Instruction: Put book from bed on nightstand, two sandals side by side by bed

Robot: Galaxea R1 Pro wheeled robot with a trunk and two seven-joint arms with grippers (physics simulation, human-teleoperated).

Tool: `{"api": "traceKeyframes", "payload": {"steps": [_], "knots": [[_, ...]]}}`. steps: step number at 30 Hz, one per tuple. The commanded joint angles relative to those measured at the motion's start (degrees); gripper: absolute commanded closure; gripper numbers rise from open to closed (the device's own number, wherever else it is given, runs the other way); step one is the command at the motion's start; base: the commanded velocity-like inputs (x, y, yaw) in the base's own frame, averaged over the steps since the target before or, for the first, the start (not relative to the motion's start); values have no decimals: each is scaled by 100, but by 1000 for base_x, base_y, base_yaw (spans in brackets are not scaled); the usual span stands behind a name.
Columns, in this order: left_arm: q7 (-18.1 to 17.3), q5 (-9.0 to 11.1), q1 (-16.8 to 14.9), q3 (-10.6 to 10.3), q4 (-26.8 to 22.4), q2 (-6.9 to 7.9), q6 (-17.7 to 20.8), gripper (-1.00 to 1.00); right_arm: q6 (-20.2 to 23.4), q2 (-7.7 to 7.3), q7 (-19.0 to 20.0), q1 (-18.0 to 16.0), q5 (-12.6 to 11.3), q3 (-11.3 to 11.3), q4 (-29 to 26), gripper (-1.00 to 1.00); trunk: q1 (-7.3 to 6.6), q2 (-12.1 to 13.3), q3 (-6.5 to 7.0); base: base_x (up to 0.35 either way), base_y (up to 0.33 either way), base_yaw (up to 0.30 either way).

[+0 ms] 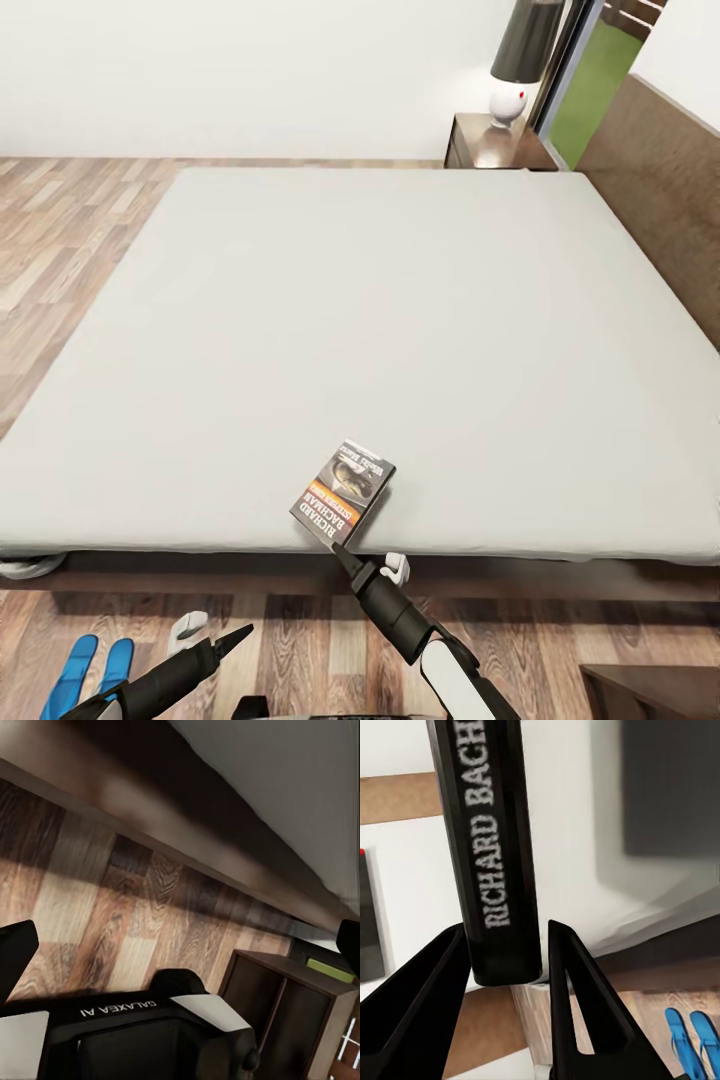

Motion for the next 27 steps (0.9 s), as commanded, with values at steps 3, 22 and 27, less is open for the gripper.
{"api": "traceKeyframes", "payload": {"steps": [3,22,27], "knots": [[-22,23,-2,11,1,0,60,-100,45,0,13,-2,-59,-3,-2,100,-67,120,52,0,0,0],[-30,16,-2,3,2,-1,52,-100,2954,-735,24,0,-5,18,-1158,100,-484,882,393,0,0,0],[-33,6,-2,2,8,-4,51,-100,3181,-2110,457,37,5,60,-1186,100,-594,1083,483,0,0,0]]}}
